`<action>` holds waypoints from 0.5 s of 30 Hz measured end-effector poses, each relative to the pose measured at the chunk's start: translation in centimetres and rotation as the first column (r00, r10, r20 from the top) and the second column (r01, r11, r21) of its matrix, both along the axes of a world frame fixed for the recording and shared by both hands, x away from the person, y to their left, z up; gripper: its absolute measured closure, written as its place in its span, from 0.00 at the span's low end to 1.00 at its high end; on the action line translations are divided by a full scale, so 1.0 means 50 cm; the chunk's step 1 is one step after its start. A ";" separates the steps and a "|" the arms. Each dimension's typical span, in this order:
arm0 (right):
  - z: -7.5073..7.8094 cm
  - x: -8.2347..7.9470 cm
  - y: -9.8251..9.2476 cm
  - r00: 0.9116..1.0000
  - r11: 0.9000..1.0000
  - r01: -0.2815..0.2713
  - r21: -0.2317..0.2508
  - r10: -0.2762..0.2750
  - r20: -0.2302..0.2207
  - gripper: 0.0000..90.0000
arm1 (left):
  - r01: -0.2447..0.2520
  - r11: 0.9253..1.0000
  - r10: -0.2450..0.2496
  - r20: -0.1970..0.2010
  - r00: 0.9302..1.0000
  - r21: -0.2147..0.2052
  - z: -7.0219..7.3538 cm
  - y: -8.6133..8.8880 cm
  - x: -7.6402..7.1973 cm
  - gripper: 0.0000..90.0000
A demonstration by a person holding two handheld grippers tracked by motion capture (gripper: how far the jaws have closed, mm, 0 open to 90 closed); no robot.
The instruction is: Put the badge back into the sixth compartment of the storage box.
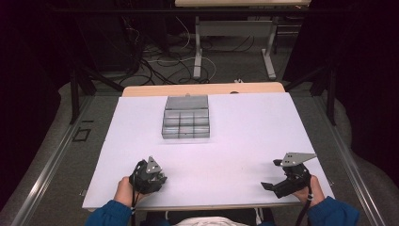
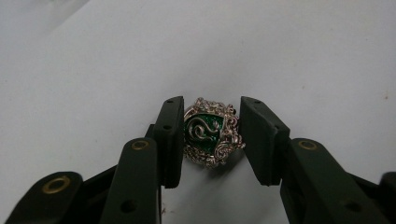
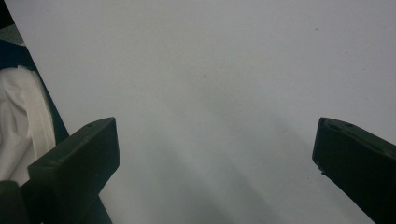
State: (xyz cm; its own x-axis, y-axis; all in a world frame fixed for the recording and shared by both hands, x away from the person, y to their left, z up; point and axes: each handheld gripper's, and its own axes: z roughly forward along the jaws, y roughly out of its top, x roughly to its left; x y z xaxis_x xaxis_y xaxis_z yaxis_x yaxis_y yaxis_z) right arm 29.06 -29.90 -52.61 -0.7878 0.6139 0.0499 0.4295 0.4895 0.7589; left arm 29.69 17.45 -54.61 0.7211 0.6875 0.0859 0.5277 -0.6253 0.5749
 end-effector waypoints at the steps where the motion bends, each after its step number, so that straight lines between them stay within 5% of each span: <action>1: 0.000 0.000 0.000 1.000 1.000 0.000 0.000 0.000 0.000 0.01 | 0.000 1.000 0.000 0.000 1.000 0.000 0.000 0.000 0.000 0.69; 15: 0.002 -0.003 -0.001 1.000 1.000 0.008 -0.004 -0.008 -0.011 0.01 | -0.004 1.000 0.004 0.053 0.999 0.000 0.011 0.001 -0.009 0.81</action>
